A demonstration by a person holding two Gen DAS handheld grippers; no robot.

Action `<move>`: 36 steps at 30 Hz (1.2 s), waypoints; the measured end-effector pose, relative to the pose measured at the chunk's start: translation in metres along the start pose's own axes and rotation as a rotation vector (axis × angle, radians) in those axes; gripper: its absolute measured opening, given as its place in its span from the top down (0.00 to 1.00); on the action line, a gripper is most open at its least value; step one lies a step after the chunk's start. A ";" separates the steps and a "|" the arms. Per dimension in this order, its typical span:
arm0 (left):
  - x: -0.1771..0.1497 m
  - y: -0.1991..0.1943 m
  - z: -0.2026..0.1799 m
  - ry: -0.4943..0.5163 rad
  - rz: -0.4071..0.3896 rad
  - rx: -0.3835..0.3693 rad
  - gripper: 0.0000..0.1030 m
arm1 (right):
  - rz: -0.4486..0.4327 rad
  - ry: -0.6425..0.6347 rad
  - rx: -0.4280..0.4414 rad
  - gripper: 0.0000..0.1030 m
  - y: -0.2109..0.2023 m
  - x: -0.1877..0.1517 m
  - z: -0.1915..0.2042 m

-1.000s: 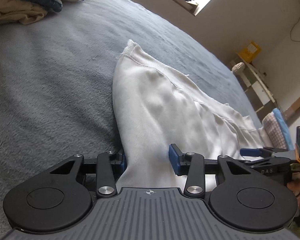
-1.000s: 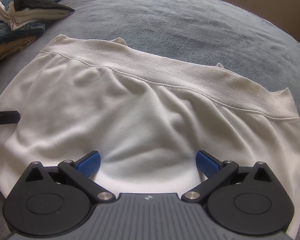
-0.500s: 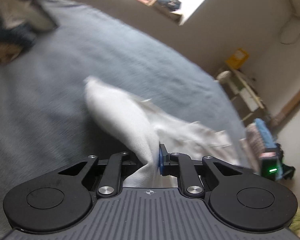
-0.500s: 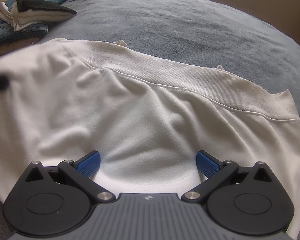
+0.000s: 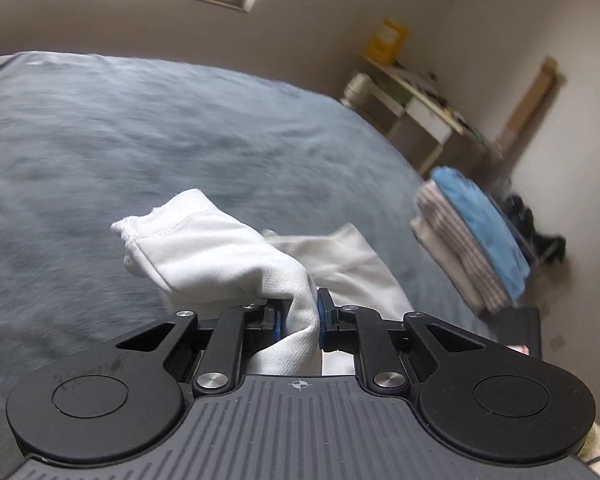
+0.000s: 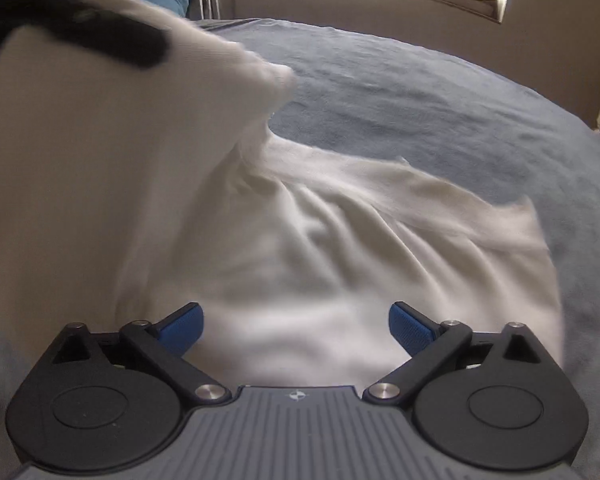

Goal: Fold clothes

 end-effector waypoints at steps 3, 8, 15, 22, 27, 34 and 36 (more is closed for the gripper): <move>0.003 0.030 -0.020 0.063 0.070 -0.028 0.87 | 0.009 0.108 0.054 0.10 -0.013 -0.019 -0.023; -0.012 0.092 -0.041 0.141 0.212 -0.042 0.86 | -0.051 0.301 0.120 0.14 -0.040 -0.043 -0.066; -0.032 0.140 -0.009 -0.214 0.367 -0.151 0.62 | -0.082 0.441 0.211 0.14 -0.052 -0.064 -0.093; -0.033 0.133 0.018 -0.575 0.351 -0.331 0.38 | -0.137 0.539 0.328 0.14 -0.054 -0.066 -0.099; -0.030 0.125 0.019 -0.677 0.329 -0.441 0.35 | -0.168 0.684 0.444 0.14 -0.044 -0.060 -0.108; -0.030 0.106 0.021 -0.693 0.269 -0.521 0.34 | -0.193 0.915 0.568 0.13 -0.040 -0.067 -0.126; -0.033 0.105 0.024 -0.698 0.253 -0.517 0.34 | -0.200 0.972 0.601 0.13 -0.036 -0.068 -0.131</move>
Point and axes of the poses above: each gripper's, at about its wrist camera, not at the fingertips, and y roughly the way its jaws point, z to its left, x to its top, the point moved 3 cm from there along y, roughly the way its jaws point
